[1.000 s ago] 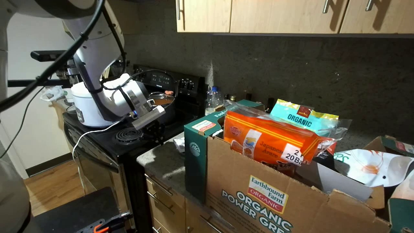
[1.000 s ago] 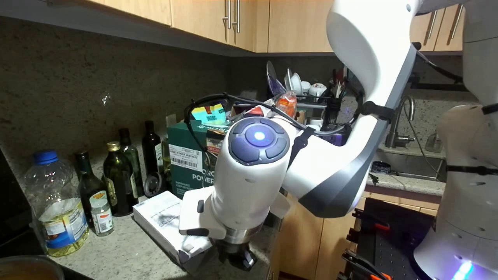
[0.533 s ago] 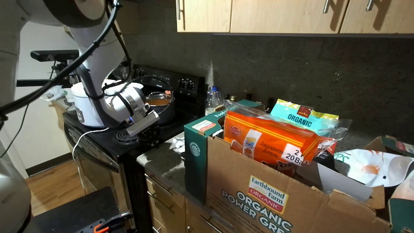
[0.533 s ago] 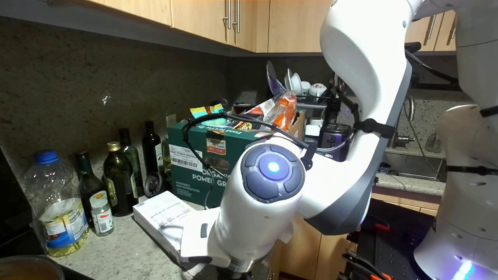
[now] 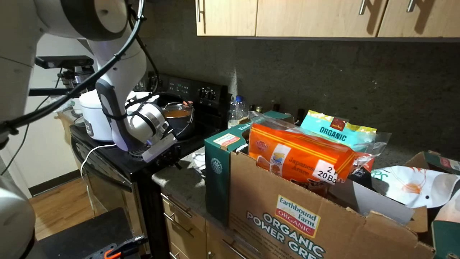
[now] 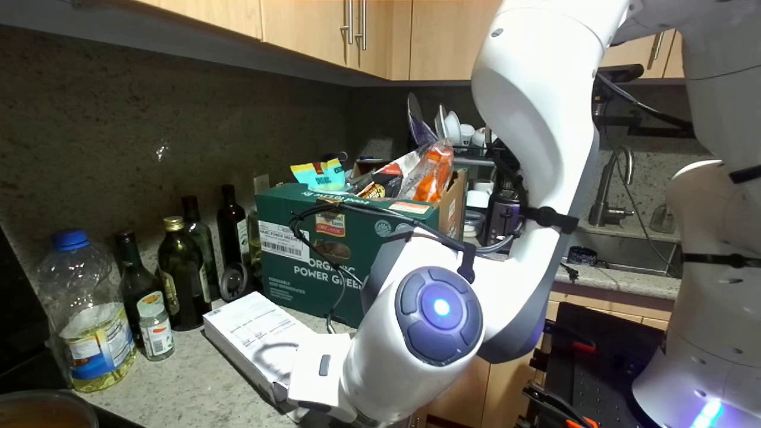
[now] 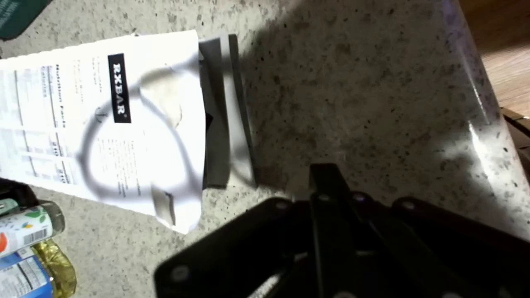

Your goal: Take a packet out of the white box

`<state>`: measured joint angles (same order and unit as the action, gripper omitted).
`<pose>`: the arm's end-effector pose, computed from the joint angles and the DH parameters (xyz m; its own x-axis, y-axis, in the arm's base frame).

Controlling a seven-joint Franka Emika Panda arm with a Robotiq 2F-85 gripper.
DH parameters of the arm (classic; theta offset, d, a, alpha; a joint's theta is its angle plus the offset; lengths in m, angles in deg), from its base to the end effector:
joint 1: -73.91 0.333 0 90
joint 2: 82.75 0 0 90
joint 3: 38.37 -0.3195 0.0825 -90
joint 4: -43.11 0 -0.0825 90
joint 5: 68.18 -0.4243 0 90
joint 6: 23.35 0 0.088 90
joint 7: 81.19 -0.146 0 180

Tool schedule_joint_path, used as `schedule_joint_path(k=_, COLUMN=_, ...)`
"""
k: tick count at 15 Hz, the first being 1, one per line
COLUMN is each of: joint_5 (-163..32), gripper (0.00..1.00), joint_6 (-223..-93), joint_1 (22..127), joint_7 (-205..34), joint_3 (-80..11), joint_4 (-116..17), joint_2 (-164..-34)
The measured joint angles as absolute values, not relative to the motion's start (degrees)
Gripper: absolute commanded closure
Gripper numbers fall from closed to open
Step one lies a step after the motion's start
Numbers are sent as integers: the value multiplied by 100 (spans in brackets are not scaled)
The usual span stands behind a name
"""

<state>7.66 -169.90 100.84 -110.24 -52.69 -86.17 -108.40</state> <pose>0.4025 0.3618 0.0882 0.2237 0.9707 -0.0878 0.8537 -0.1517 0.4982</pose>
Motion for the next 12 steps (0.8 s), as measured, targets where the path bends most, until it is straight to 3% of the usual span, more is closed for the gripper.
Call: schedule_joint_path(k=12, joint_5=1378, gripper=100, joint_6=-16547, joint_1=9985, joint_7=-11935, joint_3=-5254, joint_4=-8256, joint_2=-11193)
